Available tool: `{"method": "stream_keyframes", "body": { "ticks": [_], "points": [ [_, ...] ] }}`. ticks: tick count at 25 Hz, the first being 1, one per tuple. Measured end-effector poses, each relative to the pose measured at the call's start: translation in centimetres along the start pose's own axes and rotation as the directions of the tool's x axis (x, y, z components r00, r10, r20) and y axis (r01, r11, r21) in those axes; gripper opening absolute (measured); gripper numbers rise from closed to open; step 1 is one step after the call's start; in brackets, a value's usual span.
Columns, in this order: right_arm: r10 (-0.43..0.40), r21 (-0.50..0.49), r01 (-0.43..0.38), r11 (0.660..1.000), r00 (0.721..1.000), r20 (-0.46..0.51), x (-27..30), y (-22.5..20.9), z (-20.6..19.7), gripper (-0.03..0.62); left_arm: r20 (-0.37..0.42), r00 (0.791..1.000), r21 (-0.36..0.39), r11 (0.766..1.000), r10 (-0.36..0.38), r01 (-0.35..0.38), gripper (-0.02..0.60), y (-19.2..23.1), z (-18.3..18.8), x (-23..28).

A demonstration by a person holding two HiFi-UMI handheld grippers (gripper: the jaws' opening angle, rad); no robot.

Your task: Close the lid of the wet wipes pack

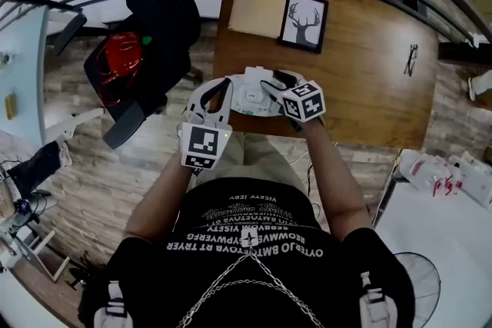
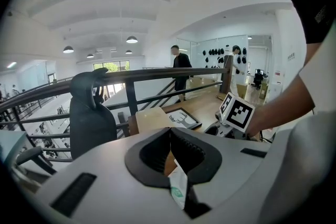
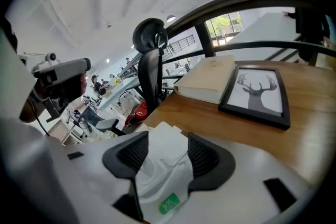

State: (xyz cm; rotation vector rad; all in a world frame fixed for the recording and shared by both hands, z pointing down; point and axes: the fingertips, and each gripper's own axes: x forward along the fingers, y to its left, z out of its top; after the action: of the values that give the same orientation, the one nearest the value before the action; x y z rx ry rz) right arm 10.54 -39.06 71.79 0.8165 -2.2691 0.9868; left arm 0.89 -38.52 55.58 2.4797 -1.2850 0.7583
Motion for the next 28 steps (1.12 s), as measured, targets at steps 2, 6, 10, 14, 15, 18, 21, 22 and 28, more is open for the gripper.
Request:
{"method": "stream_keyframes", "body": {
  "ticks": [2, 6, 10, 14, 15, 18, 21, 22, 28],
  "points": [
    [0.002, 0.009, -0.001, 1.000, 1.000, -0.022, 0.9, -0.4, -0.4, 0.239, -0.004, 1.000, 0.002, 1.000, 0.002, -0.002, 0.028, 0.4, -0.2, 0.0],
    [0.014, 0.030, -0.012, 0.999, 0.998, -0.057, 2.1, -0.6, -0.9, 0.253, -0.015, 1.000, 0.002, 1.000, 0.010, -0.010, 0.028, 1.2, -0.6, -0.2],
    [-0.001, 0.021, 0.003, 1.000, 0.997, -0.078, 2.7, -0.7, -1.5, 0.252, -0.020, 1.000, 0.001, 1.000, 0.017, -0.017, 0.028, 1.6, -0.9, -0.6],
    [-0.032, 0.008, 0.033, 0.999, 0.996, -0.079, 2.6, -1.3, -1.5, 0.252, -0.019, 1.000, 0.001, 1.000, 0.022, -0.022, 0.028, 1.4, -0.9, -1.2],
    [-0.037, 0.015, 0.038, 0.999, 0.996, -0.080, 2.5, -1.5, -1.4, 0.253, -0.019, 1.000, 0.001, 1.000, 0.023, -0.023, 0.028, 1.3, -0.9, -1.3],
    [-0.022, 0.017, 0.024, 1.000, 0.993, -0.114, 3.0, -1.5, -1.9, 0.269, -0.029, 0.999, -0.002, 1.000, 0.025, -0.025, 0.028, 1.2, -1.4, -1.7],
    [-0.018, -0.018, 0.015, 1.000, 0.989, -0.145, 3.5, -1.2, -2.4, 0.270, -0.039, 0.999, -0.010, 1.000, 0.030, -0.030, 0.028, 1.0, -2.1, -2.0],
    [-0.021, -0.027, 0.018, 0.999, 0.989, -0.144, 3.5, -1.2, -2.3, 0.270, -0.040, 0.999, -0.011, 0.999, 0.031, -0.031, 0.028, 0.9, -2.2, -2.1],
    [-0.013, -0.036, 0.010, 0.999, 0.997, -0.077, 2.0, -0.6, -1.1, 0.261, -0.031, 0.999, -0.006, 0.999, 0.037, -0.037, 0.028, 0.3, -1.8, -2.5]
  ]
}}
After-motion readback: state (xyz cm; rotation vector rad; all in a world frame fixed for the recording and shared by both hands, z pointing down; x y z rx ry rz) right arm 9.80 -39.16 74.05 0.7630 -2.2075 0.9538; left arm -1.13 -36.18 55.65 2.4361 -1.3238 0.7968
